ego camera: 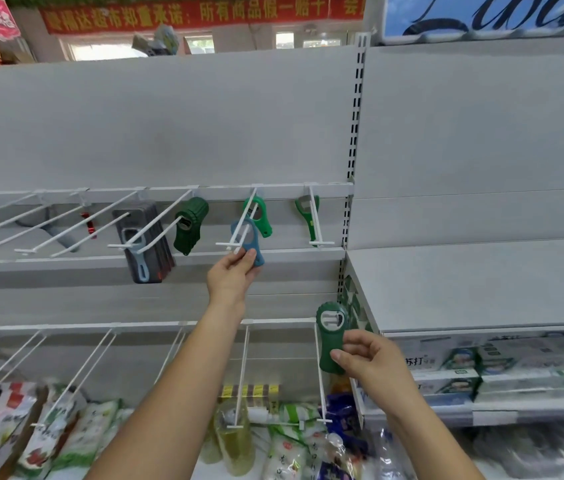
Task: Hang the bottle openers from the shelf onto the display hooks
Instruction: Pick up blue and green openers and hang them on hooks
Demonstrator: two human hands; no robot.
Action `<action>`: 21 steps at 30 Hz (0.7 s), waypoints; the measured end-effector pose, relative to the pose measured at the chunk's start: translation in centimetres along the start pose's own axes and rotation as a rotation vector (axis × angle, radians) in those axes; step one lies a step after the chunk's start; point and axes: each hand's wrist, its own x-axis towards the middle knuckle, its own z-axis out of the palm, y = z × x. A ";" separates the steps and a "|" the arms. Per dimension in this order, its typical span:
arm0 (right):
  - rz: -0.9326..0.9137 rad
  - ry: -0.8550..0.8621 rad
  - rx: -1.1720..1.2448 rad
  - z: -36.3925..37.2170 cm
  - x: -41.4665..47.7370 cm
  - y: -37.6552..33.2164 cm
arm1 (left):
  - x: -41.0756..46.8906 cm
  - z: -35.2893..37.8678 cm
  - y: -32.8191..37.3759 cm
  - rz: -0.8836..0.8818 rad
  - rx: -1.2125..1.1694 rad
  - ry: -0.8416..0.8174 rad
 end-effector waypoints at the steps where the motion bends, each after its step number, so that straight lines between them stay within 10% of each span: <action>1: 0.008 0.009 -0.006 -0.3 0.0 0.2 | 0.6 0.4 -0.2 -0.005 -0.003 0.000; 21: 0.059 0.063 0.009 -3.0 2.6 0.9 | 6.9 5.2 -0.5 -0.172 -0.027 -0.012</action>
